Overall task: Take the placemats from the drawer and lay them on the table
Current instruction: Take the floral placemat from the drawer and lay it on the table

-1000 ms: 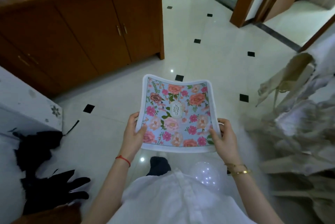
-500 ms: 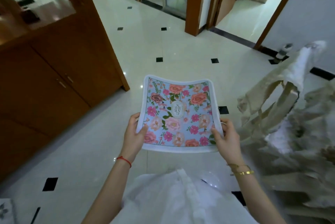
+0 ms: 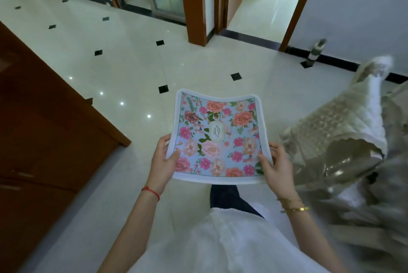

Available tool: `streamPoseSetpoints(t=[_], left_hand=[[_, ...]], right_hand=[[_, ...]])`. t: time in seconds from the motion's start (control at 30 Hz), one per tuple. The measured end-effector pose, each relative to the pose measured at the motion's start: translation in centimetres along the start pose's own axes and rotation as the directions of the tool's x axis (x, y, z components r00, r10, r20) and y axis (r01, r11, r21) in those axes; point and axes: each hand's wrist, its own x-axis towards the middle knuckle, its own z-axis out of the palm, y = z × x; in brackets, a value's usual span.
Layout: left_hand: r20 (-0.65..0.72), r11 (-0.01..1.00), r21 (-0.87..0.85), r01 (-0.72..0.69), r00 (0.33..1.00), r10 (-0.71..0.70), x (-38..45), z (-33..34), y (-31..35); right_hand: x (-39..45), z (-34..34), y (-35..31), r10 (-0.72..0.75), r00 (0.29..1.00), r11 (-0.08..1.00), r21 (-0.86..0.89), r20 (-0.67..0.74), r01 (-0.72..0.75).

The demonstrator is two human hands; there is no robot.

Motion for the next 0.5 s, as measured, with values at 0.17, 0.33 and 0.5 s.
streamPoseSetpoints(t=[0.17,0.33,0.5], left_hand=[[0.039,1.000,0.016,-0.013,0.999,0.013,12.0,3.5,4.1],[0.079,1.000,-0.021,-0.021,0.997,0.023,22.6,7.3,9.1],[0.146,1.000,-0.004,-0.026,0.989,0.026,31.8,11.1,12.1]], right_hand=[[12.1,0.5,-2.1,0.009,0.998,1.000,-0.015,-0.056,-0.010],[23.3,0.0,-4.3,0.026,0.996,1.000,-0.012,-0.084,-0.027],[31.9,-0.5,-4.8,0.067,0.987,0.997,-0.012,-0.144,-0.070]])
